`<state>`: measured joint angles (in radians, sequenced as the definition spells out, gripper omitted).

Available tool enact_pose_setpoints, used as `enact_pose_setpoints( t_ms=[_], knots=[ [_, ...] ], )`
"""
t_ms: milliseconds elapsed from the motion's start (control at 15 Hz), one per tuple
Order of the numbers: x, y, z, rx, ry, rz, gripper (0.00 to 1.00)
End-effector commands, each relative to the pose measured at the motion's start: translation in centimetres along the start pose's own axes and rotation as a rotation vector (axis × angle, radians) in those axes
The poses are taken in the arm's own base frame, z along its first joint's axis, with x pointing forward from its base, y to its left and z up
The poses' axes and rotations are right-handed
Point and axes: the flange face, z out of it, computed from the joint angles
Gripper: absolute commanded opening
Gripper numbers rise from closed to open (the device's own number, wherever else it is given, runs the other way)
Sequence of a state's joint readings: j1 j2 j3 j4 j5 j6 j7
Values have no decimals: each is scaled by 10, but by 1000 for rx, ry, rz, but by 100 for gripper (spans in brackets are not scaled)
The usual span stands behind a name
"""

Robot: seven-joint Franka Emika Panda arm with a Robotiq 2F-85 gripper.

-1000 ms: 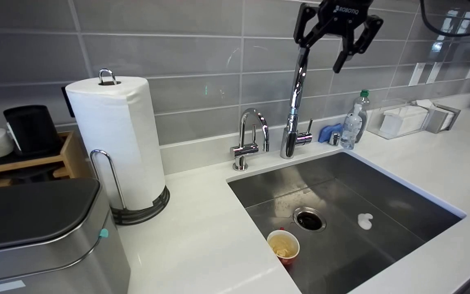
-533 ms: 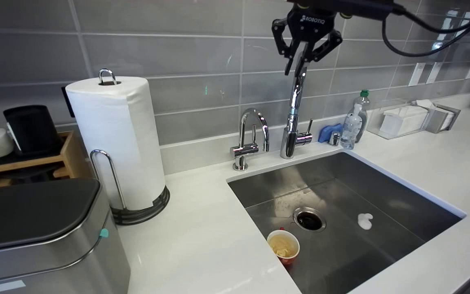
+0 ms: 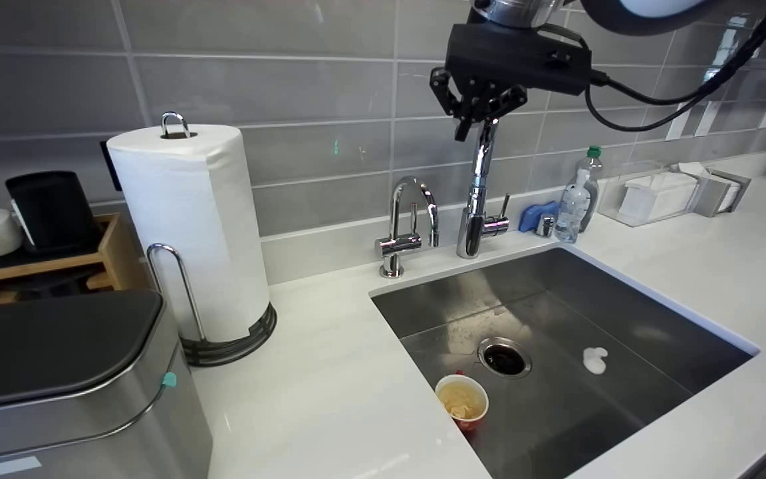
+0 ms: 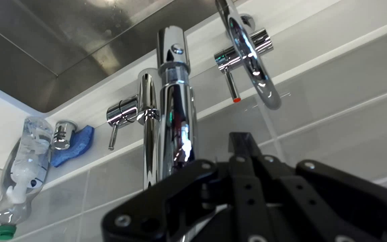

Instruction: Move the faucet to the right

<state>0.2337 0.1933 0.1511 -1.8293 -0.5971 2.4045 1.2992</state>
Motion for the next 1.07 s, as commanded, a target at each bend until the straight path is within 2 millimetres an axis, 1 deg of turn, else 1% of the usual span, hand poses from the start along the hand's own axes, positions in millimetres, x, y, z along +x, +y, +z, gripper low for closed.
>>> enact_pose_setpoints(
  t_ms=[0,133,333,533,733,1000],
  knots=[
    [4,4,16,-45,67,13,0],
    [4,10,21,-85,61,23,0],
    [3,18,17,-148,36,61,2],
    [5,33,15,-239,22,90,3],
    [14,53,12,-289,32,115,1],
    [31,74,13,-305,47,138,2]
  ],
)
